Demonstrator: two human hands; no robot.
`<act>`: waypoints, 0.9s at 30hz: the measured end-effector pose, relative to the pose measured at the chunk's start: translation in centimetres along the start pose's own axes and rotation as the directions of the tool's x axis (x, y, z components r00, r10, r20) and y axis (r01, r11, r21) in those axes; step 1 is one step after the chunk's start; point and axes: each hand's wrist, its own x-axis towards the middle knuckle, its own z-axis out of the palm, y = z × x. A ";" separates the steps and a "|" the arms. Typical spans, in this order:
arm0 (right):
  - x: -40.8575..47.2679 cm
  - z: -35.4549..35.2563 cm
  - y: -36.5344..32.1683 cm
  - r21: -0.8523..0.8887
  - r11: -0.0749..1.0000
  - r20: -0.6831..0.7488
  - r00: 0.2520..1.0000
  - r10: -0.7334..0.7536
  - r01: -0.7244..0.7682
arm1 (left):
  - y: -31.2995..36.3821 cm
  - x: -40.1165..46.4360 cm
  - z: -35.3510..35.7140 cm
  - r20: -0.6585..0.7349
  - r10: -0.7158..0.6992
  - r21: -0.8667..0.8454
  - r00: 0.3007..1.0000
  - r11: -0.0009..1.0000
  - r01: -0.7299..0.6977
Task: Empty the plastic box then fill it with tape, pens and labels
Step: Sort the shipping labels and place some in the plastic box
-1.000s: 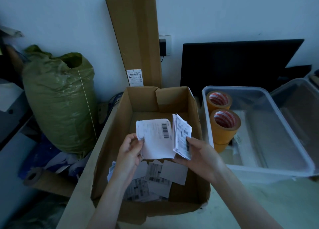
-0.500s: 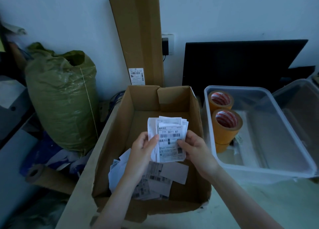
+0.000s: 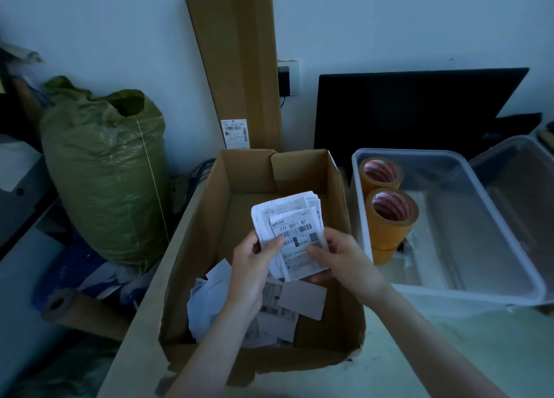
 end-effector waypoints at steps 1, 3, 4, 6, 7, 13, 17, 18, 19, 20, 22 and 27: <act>0.0 -0.7 -0.2 -0.049 0.999 0.000 1.000 -0.014 0.014 | 0.4 0.2 -0.1 -0.001 0.002 0.034 1.000 0.999 -0.002; -0.1 -2.4 -0.8 -0.193 0.981 0.042 0.999 -0.022 0.029 | 1.3 1.0 -0.6 0.017 0.027 0.118 0.999 0.993 -0.029; -0.1 -3.3 -1.2 -0.261 0.965 0.071 0.997 -0.006 0.025 | 1.8 1.5 -0.7 0.072 0.042 0.195 0.997 0.979 -0.056; 0.0 -5.2 -1.7 -0.342 0.940 0.083 0.996 0.028 0.002 | 2.7 2.4 -0.2 0.238 0.039 0.371 0.971 0.920 -0.127; 0.1 -6.1 -1.7 -0.346 0.938 0.053 0.998 0.030 -0.010 | 3.0 2.6 0.4 0.292 0.032 0.418 0.956 0.895 -0.157; 0.3 -10.7 -0.3 0.156 0.970 -0.084 0.976 0.199 -0.184 | 1.4 2.9 5.5 0.174 0.008 0.205 0.985 0.978 -0.044; -0.1 -14.4 1.4 0.057 0.973 -0.096 0.969 0.229 -0.224 | -0.2 2.7 8.6 0.295 -0.014 0.260 0.955 0.964 -0.066; -0.1 -15.4 1.9 0.011 0.969 -0.105 0.964 0.245 -0.245 | -0.6 2.8 9.0 0.326 -0.004 0.319 0.945 0.942 -0.106; 0.0 -16.5 2.4 -0.027 0.961 -0.107 0.957 0.270 -0.275 | -1.0 3.1 9.5 0.342 0.014 0.384 0.939 0.911 -0.153; 0.2 -17.5 3.0 -0.050 0.949 -0.100 0.947 0.304 -0.310 | -1.4 3.5 9.8 0.347 0.032 0.438 0.937 0.878 -0.192; 0.7 -19.2 4.1 -0.074 0.917 -0.080 0.919 0.385 -0.391 | -2.0 4.2 10.3 0.341 0.052 0.486 0.939 0.845 -0.224; 2.4 -21.5 7.2 -0.194 0.814 -0.038 0.833 0.552 -0.548 | -2.4 5.4 10.9 0.312 0.077 0.508 0.947 0.829 -0.234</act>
